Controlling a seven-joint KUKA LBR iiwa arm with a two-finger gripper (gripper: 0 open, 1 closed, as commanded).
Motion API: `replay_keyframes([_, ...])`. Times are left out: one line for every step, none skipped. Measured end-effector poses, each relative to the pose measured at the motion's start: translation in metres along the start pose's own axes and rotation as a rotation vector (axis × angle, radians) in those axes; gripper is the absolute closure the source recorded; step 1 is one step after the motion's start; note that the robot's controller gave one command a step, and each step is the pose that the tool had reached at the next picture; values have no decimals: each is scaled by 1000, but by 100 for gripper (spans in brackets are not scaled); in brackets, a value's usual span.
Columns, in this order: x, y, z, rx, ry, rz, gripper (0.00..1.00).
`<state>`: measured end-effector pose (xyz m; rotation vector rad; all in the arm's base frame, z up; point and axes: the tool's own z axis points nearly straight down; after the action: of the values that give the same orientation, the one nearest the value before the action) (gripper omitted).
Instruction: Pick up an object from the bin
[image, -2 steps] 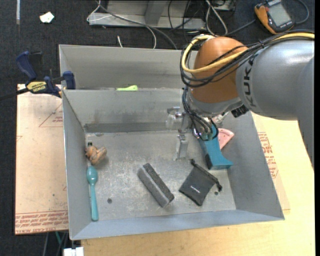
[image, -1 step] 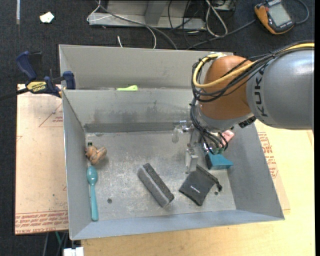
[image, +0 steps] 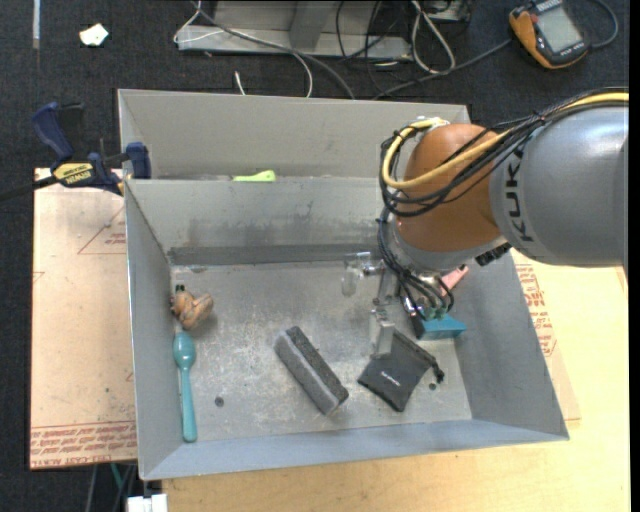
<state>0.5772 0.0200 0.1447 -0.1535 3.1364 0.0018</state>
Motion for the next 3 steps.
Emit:
replay_keyframes([2, -31, -19, -2, 0, -68, 0])
replay_keyframes([9, -43, -13, -2, -2, -71, 0])
replay_keyframes([19, -64, -24, -2, -4, -137, 0])
